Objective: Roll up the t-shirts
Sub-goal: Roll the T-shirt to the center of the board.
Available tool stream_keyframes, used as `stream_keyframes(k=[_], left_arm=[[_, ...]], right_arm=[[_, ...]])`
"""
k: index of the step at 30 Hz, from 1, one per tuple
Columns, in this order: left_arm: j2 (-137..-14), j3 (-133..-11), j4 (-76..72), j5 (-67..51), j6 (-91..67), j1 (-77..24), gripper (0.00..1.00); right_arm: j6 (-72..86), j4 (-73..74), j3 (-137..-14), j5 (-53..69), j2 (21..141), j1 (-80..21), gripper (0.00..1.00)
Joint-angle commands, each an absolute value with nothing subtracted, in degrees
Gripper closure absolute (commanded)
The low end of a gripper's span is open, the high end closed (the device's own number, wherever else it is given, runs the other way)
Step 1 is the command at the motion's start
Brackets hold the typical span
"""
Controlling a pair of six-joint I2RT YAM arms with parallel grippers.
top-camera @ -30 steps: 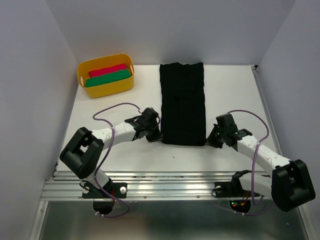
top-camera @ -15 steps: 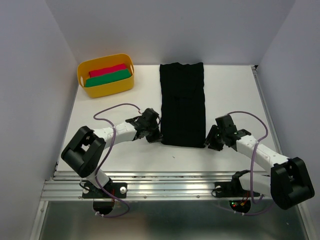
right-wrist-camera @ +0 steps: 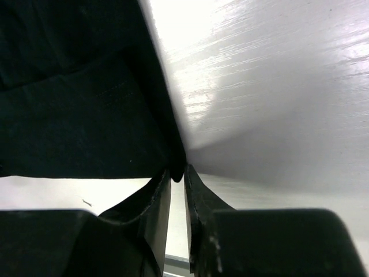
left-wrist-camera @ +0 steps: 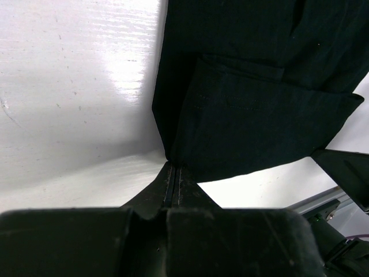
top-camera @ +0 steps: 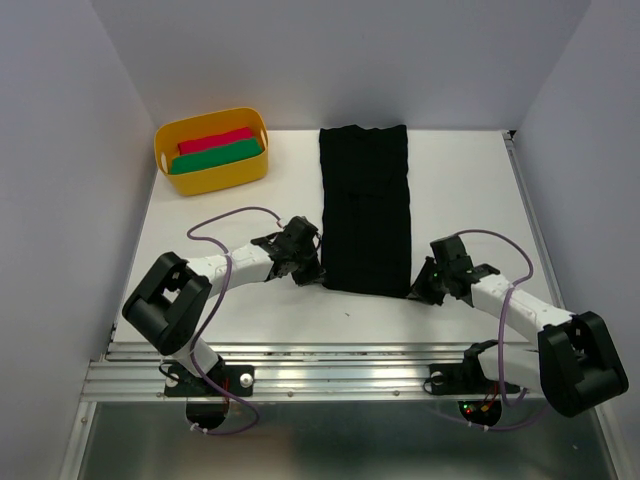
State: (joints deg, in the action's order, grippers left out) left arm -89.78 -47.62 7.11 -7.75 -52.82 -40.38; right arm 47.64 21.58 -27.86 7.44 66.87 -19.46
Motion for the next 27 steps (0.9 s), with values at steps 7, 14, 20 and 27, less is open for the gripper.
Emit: stream_keyframes(k=[7, 14, 20, 27], left_arm=[[-88.0, -47.6, 7.5, -7.0, -52.0, -40.1, 1.00], [-87.5, -48.4, 8.3, -6.6, -51.9, -40.1, 1.00], [-88.0, -50.0, 8.9, -6.5, -51.4, -40.1, 1.00], [-88.6, -52.5, 10.5, -5.6, -50.4, -40.0, 1.00]], right_arm=[[48.9, 18.8, -29.0, 6.8, 65.2, -19.2, 0.99], [48.7, 20.3, -30.9, 4.7, 63.2, -19.2, 0.99], [48.5, 21.1, -32.4, 4.1, 62.6, -19.2, 0.99], [48.4, 21.1, -33.7, 3.8, 62.6, -19.2, 0.99]])
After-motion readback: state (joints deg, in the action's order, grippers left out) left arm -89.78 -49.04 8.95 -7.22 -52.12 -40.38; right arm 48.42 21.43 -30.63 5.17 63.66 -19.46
